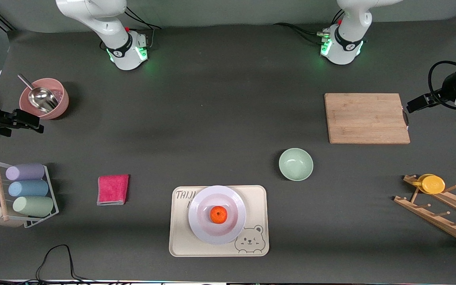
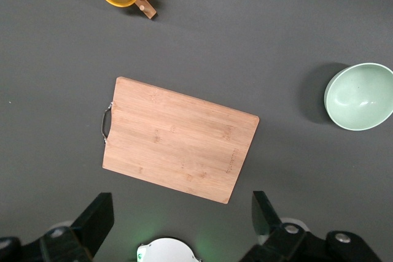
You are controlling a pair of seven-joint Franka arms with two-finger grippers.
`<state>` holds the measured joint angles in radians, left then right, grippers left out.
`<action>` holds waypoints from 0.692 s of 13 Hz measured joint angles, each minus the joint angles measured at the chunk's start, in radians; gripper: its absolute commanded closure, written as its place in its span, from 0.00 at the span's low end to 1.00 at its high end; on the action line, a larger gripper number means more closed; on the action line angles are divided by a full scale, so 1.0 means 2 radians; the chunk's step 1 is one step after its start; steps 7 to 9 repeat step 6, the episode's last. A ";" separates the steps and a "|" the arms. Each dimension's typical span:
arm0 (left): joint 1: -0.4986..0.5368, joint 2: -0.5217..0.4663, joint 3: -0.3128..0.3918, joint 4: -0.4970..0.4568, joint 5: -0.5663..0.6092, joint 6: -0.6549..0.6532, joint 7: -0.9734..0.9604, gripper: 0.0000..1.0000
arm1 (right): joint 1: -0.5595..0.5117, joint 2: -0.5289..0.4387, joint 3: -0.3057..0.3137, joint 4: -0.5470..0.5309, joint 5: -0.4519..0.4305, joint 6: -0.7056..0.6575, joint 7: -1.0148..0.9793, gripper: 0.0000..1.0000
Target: Place orange and plate with both arms
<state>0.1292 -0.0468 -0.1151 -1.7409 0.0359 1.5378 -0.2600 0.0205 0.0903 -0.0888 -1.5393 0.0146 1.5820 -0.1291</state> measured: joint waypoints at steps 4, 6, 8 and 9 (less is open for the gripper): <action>0.000 0.000 0.000 0.000 0.000 0.000 0.000 0.00 | 0.000 0.000 0.001 -0.004 -0.002 0.003 0.004 0.00; 0.000 0.000 0.000 0.000 0.000 0.000 0.005 0.00 | 0.000 0.000 0.001 -0.004 -0.002 0.004 0.006 0.00; 0.000 0.000 0.000 0.000 0.000 0.000 0.005 0.00 | 0.000 0.000 0.001 -0.004 -0.002 0.004 0.006 0.00; 0.000 0.000 0.000 0.000 0.000 0.000 0.005 0.00 | 0.000 0.000 0.001 -0.004 -0.002 0.004 0.006 0.00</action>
